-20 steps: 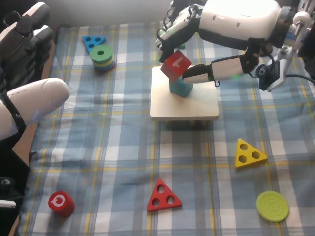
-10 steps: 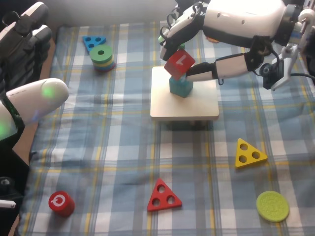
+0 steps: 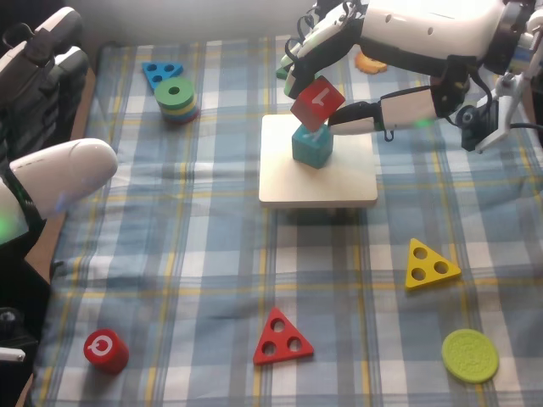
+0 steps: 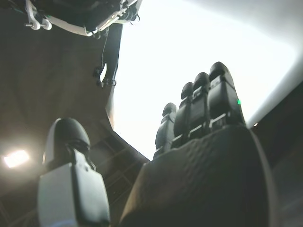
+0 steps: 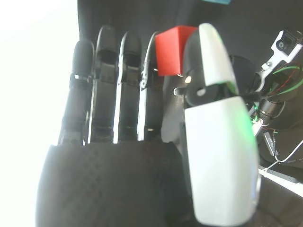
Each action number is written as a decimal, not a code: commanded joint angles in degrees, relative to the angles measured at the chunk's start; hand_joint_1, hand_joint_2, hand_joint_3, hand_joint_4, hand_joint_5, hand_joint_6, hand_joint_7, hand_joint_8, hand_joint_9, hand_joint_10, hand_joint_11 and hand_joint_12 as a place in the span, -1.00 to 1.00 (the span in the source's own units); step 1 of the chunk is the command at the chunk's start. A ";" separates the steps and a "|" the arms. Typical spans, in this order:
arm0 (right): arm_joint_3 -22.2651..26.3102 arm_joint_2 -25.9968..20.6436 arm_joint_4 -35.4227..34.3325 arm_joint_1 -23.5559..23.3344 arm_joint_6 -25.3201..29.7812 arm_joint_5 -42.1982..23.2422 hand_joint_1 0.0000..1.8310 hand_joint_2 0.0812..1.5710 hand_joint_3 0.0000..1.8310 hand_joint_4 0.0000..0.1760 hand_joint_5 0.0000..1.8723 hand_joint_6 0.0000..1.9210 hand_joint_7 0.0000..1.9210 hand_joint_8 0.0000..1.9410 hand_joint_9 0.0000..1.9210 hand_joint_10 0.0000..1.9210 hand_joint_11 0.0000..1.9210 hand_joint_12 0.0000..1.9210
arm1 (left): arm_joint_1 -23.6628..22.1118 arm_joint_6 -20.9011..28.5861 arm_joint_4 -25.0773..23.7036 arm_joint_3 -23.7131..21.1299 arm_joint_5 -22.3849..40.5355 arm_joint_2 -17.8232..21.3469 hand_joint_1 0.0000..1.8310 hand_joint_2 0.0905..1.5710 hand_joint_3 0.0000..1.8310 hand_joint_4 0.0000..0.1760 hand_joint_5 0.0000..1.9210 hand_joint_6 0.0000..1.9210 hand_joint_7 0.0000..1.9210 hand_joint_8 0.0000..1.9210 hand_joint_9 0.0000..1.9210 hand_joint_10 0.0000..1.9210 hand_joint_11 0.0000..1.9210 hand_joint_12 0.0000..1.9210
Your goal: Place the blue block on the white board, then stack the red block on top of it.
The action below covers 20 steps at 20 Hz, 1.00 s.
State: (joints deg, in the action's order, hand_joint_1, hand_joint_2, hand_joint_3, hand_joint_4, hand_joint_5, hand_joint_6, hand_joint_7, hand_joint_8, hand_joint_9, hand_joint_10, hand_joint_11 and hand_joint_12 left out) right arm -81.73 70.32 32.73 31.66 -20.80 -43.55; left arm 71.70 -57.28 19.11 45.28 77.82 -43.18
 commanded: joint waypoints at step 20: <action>-1.25 0.74 0.35 -0.78 0.31 -2.55 0.27 0.37 -1.00 -1.00 0.08 -0.04 -0.09 -1.00 -0.27 -0.98 -0.89 0.05 | -0.46 0.71 -0.28 0.15 7.32 0.00 -0.35 0.11 -1.00 1.00 -1.00 -1.00 -0.94 -1.00 -0.98 -1.00 -1.00 -0.97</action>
State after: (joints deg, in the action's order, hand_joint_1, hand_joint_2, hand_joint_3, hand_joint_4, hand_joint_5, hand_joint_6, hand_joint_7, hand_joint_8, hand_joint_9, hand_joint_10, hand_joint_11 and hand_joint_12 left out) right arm -82.89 70.87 35.70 31.66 -20.75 -40.73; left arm 71.66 -57.19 19.09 45.28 77.89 -43.18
